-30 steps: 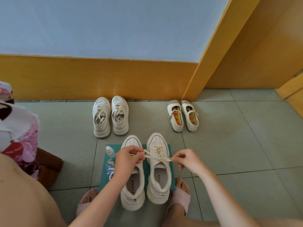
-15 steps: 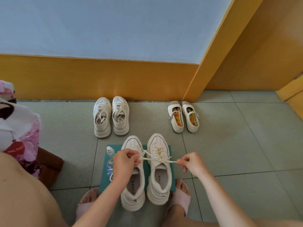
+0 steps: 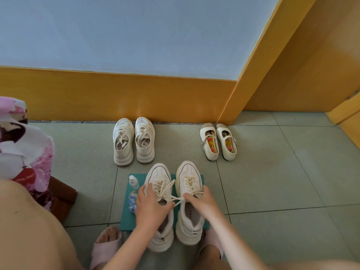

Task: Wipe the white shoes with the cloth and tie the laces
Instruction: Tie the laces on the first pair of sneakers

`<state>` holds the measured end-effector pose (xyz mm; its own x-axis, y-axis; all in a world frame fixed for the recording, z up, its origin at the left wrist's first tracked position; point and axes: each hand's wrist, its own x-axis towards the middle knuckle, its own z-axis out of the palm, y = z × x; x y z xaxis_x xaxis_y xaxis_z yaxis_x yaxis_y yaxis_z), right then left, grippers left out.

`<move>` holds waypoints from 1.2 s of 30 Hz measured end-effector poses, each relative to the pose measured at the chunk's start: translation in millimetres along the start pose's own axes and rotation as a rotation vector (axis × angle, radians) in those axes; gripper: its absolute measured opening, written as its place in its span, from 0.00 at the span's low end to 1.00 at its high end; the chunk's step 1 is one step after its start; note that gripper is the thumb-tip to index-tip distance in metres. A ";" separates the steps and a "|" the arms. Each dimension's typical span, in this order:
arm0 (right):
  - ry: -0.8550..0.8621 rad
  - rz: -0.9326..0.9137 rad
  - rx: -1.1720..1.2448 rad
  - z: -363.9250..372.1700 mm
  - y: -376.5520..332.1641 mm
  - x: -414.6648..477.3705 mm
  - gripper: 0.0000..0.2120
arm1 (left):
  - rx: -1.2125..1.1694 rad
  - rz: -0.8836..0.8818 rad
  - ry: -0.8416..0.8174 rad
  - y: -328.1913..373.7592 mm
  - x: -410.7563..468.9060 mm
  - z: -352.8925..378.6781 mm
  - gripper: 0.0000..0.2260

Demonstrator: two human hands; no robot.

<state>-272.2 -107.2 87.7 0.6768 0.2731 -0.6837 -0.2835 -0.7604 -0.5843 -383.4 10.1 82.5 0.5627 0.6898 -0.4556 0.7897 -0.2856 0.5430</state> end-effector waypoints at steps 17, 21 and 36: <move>0.148 0.029 -0.182 29.8 4.7 1.3 0.48 | -0.072 -0.248 -0.123 9.6 15.2 11.7 0.44; 0.163 0.031 -0.241 28.9 4.4 -0.6 0.45 | -0.007 -0.258 -0.092 12.4 15.1 12.7 0.43; 0.228 0.009 -0.304 29.3 2.9 -5.6 0.39 | 0.118 -0.275 -0.007 16.2 14.9 11.9 0.30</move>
<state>-296.8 -93.6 77.0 0.8187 0.1536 -0.5533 -0.0988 -0.9115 -0.3992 -359.3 7.8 76.1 0.3254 0.7471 -0.5796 0.9353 -0.1643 0.3133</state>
